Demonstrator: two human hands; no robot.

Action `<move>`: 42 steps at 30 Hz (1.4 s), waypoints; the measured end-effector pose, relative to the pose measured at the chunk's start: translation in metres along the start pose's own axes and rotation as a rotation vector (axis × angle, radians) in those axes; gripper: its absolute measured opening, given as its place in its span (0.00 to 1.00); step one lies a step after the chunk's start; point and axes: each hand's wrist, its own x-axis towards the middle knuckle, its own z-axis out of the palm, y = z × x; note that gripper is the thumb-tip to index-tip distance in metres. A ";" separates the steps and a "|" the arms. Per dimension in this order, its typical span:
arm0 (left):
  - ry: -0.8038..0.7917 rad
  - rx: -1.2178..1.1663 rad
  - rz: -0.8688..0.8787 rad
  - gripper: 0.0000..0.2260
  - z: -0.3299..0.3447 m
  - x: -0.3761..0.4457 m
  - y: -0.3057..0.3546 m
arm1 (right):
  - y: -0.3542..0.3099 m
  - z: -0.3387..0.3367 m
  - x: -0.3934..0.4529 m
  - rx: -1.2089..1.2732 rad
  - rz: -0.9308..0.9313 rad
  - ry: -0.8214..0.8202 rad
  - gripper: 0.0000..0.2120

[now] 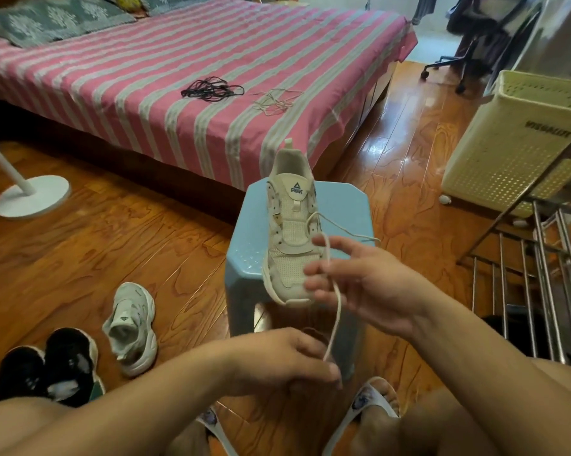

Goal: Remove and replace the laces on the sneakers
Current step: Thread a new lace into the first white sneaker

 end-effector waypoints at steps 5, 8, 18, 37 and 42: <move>0.095 0.768 -0.413 0.09 -0.051 -0.044 -0.012 | -0.011 -0.015 0.009 -0.264 -0.039 0.326 0.24; 0.820 0.979 -0.639 0.10 -0.115 -0.073 -0.035 | 0.001 -0.012 0.008 -0.611 0.028 0.337 0.30; 1.282 -1.411 0.613 0.10 -0.195 -0.119 -0.013 | 0.013 -0.020 0.023 -0.654 0.132 0.358 0.35; 0.386 0.178 0.421 0.09 -0.017 -0.060 0.030 | -0.003 0.016 0.021 -0.677 -0.223 0.312 0.16; 0.293 0.131 0.482 0.08 -0.010 -0.071 0.026 | 0.012 0.020 0.001 -0.546 0.125 -0.097 0.31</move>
